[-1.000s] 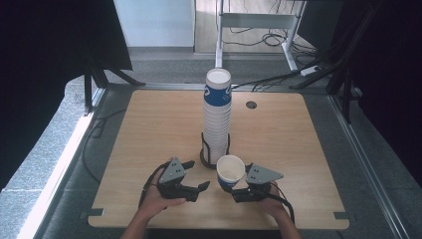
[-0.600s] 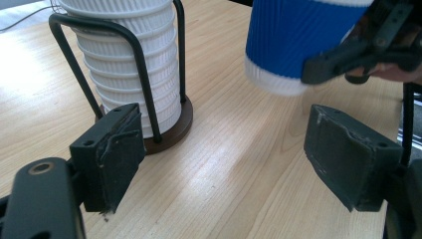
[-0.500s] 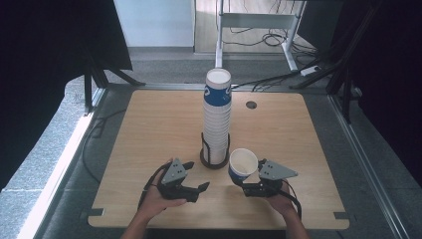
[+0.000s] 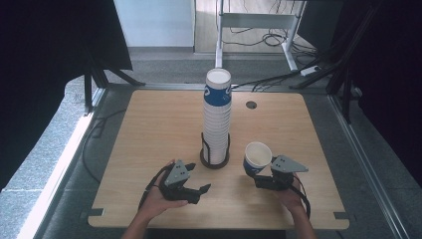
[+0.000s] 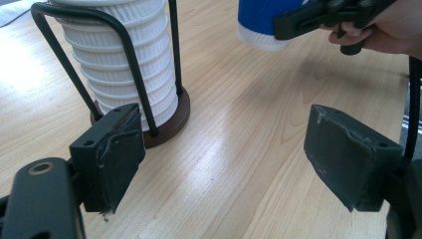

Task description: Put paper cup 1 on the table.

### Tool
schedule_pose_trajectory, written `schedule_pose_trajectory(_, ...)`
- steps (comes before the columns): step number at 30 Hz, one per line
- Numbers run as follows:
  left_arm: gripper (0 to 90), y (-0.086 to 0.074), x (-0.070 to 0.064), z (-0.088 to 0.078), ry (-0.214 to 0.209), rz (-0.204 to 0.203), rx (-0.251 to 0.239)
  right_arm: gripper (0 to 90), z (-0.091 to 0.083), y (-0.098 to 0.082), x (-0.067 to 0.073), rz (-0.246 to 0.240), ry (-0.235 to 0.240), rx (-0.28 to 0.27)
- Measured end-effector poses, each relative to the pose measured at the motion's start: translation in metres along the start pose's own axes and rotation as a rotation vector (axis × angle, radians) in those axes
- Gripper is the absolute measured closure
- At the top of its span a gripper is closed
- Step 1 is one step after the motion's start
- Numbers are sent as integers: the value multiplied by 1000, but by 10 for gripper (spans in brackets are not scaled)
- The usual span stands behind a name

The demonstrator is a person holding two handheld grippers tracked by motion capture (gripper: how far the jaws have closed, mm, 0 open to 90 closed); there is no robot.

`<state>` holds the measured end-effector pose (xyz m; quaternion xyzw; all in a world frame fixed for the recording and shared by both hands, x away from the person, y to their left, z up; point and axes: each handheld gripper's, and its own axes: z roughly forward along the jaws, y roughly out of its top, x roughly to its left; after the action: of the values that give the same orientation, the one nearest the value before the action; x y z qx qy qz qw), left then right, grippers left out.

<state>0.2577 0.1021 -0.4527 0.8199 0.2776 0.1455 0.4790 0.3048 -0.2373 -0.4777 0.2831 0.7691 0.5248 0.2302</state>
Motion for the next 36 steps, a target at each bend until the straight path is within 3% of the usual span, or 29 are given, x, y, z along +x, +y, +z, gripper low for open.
schedule_pose_trajectory(7,166,-1,-1,2,9,13,16,260,3,-8,-10,7,-57,63)
schedule_pose_trajectory(18,166,0,-2,2,5,30,24,260,5,-21,-24,45,-107,105)
schedule_pose_trajectory(28,166,-1,-4,5,-2,39,39,260,15,-29,-29,54,-130,173)
schedule_pose_trajectory(36,166,-2,-6,7,-7,53,56,258,20,-33,-29,54,-121,219)
